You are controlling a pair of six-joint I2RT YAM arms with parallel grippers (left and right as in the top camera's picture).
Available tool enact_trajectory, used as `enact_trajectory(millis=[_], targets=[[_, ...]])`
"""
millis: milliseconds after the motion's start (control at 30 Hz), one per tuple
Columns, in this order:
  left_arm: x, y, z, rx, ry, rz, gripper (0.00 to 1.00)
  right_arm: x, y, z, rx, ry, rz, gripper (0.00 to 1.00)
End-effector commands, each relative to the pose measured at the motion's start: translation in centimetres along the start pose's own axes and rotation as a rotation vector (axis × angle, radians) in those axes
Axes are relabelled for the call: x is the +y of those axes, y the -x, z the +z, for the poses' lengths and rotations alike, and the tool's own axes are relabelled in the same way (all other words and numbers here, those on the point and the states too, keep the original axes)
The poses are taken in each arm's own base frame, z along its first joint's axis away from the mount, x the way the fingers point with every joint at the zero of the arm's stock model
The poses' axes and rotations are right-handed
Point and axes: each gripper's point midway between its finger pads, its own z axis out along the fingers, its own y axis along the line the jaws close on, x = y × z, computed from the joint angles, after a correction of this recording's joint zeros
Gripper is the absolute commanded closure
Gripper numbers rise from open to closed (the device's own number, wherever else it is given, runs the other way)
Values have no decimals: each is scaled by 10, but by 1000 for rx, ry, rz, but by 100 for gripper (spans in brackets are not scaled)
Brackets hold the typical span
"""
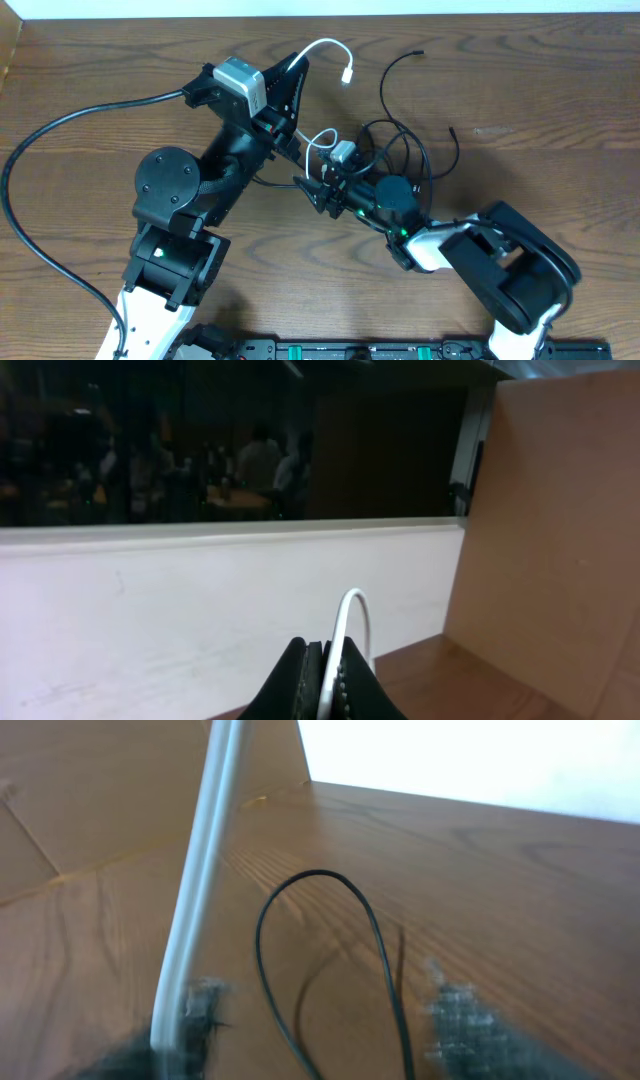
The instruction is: Untangle cables
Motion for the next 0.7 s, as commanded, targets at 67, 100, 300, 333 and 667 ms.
enact_trajectory(millis=[67, 100, 300, 333, 667], targets=[[-4, 1, -1, 1, -18, -14, 92, -3, 0, 8, -4, -6, 3, 99], [-3, 0, -1, 5, -17, -11, 92, -5, 1, 7, -6, -10, 4, 99], [20, -13, -2, 53, 116, -11, 92, -35, 11, -1, -30, -71, 113, 99], [28, -17, -3, 64, 157, -13, 92, -39, 20, -4, -46, -71, 109, 99], [88, -87, -26, 326, 497, 12, 92, -72, 195, -88, -428, -159, -48, 99]])
